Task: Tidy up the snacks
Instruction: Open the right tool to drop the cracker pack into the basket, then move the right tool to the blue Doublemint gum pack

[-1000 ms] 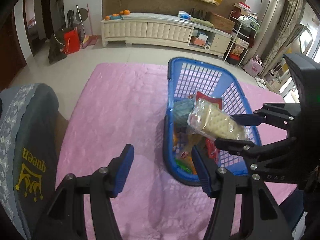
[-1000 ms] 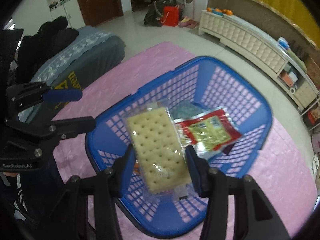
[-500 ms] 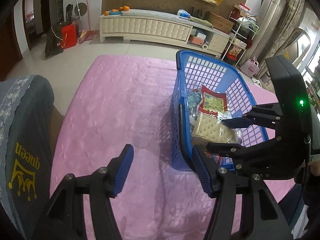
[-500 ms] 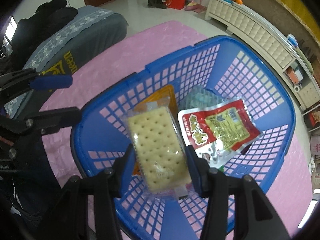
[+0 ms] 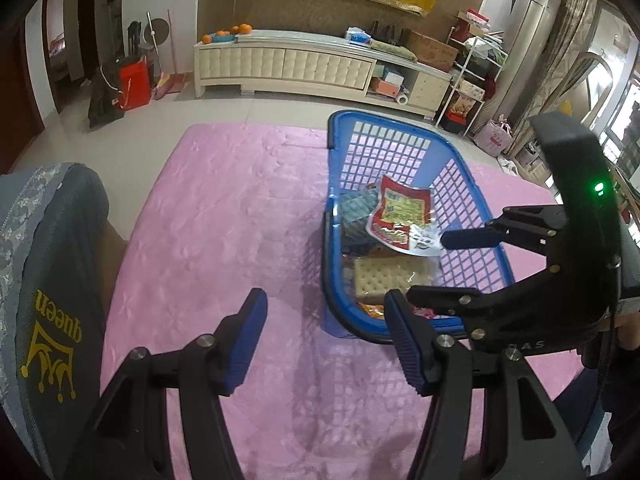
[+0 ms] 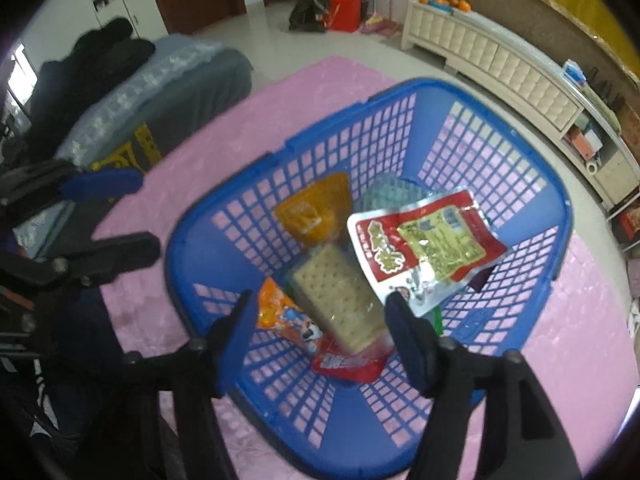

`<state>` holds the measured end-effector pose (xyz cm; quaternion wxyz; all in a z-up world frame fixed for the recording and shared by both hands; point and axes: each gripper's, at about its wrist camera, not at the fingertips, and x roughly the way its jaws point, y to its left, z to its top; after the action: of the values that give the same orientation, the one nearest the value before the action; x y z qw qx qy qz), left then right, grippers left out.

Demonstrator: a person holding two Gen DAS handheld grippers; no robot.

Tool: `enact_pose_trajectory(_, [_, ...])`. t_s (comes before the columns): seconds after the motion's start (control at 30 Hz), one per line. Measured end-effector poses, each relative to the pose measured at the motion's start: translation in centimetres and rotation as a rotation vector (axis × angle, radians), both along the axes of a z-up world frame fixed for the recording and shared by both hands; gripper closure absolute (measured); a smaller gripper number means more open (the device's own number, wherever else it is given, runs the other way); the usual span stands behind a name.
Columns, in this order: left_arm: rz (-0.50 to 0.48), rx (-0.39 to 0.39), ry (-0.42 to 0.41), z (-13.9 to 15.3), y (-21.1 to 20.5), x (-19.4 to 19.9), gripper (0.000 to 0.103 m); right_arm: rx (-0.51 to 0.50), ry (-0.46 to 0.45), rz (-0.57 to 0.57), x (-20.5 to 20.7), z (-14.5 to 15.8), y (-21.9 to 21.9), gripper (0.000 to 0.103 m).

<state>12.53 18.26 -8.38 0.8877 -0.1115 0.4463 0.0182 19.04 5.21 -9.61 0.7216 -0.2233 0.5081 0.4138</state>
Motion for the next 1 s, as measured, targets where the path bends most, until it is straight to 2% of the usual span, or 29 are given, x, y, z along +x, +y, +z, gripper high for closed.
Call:
enact_pose_trajectory(0.3, [-0.023, 0.026, -0.078, 2.9, -3.3, -1.0, 0.044, 0.109, -0.049, -0.110, -1.0, 4.1, -5.6, 0.028])
enact_pose_trajectory(0.43, [-0.036, 0.063, -0.148, 4.5, -5.9, -2.0, 0.031, 0.162, -0.080, -0.176, -1.7, 6.0, -9.0, 0.028])
enact_pose_trajectory(0.6, [-0.081, 0.087, -0.229, 6.4, -9.8, -3.1, 0.026, 0.215, -0.117, -0.244, -3.0, 7.7, -13.4, 0.027])
enact_pose_trajectory(0.73, [-0.125, 0.099, -0.223, 6.5, -13.1, -3.1, 0.023, 0.242, -0.128, -0.311, -3.9, 7.9, -17.3, 0.025])
enact_pose_trajectory(0.87, [-0.160, 0.093, -0.220, 5.9, -15.8, -2.9, 0.023, 0.208, -0.163, -0.378, -4.7, 7.4, -20.5, 0.024])
enact_pose_trajectory(1.0, [-0.189, 0.104, -0.200, 4.6, -18.2, -2.6, 0.023, 0.221, -0.126, -0.449, -5.1, 6.6, -24.1, 0.024])
